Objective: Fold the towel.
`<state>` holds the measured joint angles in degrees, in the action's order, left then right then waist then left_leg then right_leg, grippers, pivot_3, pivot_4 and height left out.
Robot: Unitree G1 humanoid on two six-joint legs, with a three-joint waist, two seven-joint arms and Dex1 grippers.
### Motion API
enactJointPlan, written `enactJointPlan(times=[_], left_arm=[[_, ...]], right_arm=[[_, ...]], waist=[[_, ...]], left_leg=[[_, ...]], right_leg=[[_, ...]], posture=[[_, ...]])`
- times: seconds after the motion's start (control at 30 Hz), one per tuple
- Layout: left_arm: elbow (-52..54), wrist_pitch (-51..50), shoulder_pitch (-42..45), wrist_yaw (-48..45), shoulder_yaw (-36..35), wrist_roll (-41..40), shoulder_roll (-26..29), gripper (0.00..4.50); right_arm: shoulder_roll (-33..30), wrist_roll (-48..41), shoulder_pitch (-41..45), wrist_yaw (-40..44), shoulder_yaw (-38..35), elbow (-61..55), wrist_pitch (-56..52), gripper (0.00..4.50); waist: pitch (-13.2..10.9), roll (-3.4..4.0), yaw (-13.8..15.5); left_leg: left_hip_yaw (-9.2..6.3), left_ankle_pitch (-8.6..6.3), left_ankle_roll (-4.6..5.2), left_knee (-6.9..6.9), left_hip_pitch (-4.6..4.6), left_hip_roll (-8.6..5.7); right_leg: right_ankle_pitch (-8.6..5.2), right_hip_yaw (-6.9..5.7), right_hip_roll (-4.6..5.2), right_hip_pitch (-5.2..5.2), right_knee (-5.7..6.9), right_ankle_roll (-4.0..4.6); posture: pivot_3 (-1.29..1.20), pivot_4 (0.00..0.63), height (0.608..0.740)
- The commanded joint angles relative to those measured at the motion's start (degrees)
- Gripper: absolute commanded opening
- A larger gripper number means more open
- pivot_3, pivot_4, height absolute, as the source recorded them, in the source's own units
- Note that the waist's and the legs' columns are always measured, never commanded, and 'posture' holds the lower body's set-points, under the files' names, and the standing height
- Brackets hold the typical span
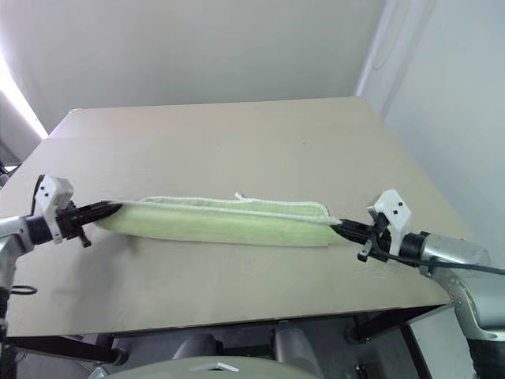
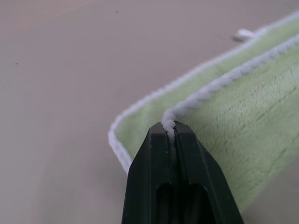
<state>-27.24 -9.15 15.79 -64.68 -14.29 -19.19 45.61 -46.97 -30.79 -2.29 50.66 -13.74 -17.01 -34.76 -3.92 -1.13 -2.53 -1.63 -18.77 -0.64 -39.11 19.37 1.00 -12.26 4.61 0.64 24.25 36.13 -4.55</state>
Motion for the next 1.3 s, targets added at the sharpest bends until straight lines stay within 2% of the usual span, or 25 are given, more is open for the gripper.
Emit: enactJointPlan(times=[0.03, 0.4, 0.67, 0.8, 0.83, 0.97, 1.13, 1.2, 1.23, 1.3], left_arm=[[-4.21, 3.28, 3.28, 2.62, 0.92, 2.62, -0.36, 0.0], [-18.39, 7.27, 12.46, 8.53, 3.97, 6.53, -5.28, 0.0], [-25.29, 9.34, 16.95, 9.18, 4.54, 8.01, -7.19, 0.0], [-28.27, 10.17, 18.78, 9.15, 4.76, 8.32, -8.03, 1.02], [-28.6, 10.19, 19.02, 9.01, 4.74, 8.31, -8.1, 1.41], [-29.29, 10.68, 19.2, 8.36, 4.85, 8.54, -8.05, 2.79], [-29.5, 11.88, 20.18, 10.84, 3.61, 8.51, -7.52, 4.5], [-29.8, 12.41, 20.63, 11.59, 3.37, 8.62, -6.86, 4.5], [-29.92, 13.05, 20.98, 12.56, 3.07, 8.75, -6.43, 4.5], [-29.22, 13.05, 21.54, 12.57, 2.46, 8.11, -5.71, 4.5]], right_arm=[[0.55, 2.05, 2.99, -1.48, 0.81, 2.85, 1.33, 0.05], [4.9, 9.09, 12.67, -6.33, 7.49, 13.73, 3.41, 0.05], [8.43, 11.94, 18.15, -8.9, 10.26, 19.51, 2.49, 0.05], [9.1, 12.05, 19.87, -8.63, 11.75, 20.88, -0.75, 0.0], [9.12, 11.81, 20.1, -8.4, 11.8, 20.92, -1.47, 0.5], [9.47, 12.02, 20.92, -9.02, 11.84, 20.85, -2.59, 1.69], [10.55, 12.65, 22.62, -12.41, 9.86, 21.64, -2.14, 3.55], [10.82, 11.62, 23.67, -14.09, 7.6, 21.92, -3.01, 4.28], [10.72, 9.95, 24.46, -14.98, 5.32, 21.76, -5.41, 4.48], [10.55, 5.65, 25.5, -16.05, 0.48, 20.75, -11.66, 4.48]], waist=[[0.0, 0.0, 0.02], [0.03, -0.04, 0.0], [0.03, -0.03, 0.02], [0.03, -0.03, 0.04], [0.03, -0.03, 0.04], [0.03, -0.03, -0.02], [0.03, -0.03, -0.03], [0.03, -0.03, 0.0], [0.03, -0.03, 0.0], [0.03, -0.03, 0.01]], left_leg=[[0.0, 0.0, 0.0, 0.07, 0.04, 0.0], [0.01, 0.0, 0.02, 0.03, 0.02, -0.05], [-0.02, 0.0, 0.02, 0.03, 0.08, -0.06], [-0.03, 0.0, 0.02, 0.03, 0.09, -0.06], [-0.03, 0.0, 0.02, 0.03, 0.09, -0.06], [-0.04, 0.0, 0.02, 0.03, 0.08, -0.06], [-0.04, 0.0, 0.02, 0.03, 0.07, -0.06], [-0.05, 0.0, 0.02, 0.03, 0.07, -0.06], [-0.05, 0.0, 0.02, 0.03, 0.08, -0.06], [-0.05, 0.0, 0.02, 0.03, 0.1, -0.06]], right_leg=[[0.0, 0.0, -0.01, 0.06, -0.02, 0.01], [0.04, 0.05, 0.0, 0.02, 0.01, 0.01], [0.06, 0.05, -0.01, 0.04, 0.0, 0.02], [0.06, 0.05, -0.02, 0.04, 0.0, 0.01], [0.06, 0.05, -0.02, 0.04, 0.0, 0.02], [0.06, 0.04, -0.02, 0.04, 0.01, 0.01], [0.06, 0.05, -0.03, 0.04, 0.02, 0.01], [0.07, 0.05, -0.03, 0.04, 0.03, 0.01], [0.07, 0.04, -0.03, 0.04, 0.03, 0.0], [0.07, 0.05, -0.02, 0.05, 0.02, -0.01]], posture=[[0.0, 0.0, 0.712], [0.0, 0.0, 0.712], [0.0, 0.0, 0.712], [0.0, 0.0, 0.712], [0.0, 0.0, 0.712], [0.0, 0.0, 0.712], [0.0, 0.0, 0.712], [0.0, 0.0, 0.712], [0.0, 0.0, 0.712], [0.0, 0.0, 0.712]])
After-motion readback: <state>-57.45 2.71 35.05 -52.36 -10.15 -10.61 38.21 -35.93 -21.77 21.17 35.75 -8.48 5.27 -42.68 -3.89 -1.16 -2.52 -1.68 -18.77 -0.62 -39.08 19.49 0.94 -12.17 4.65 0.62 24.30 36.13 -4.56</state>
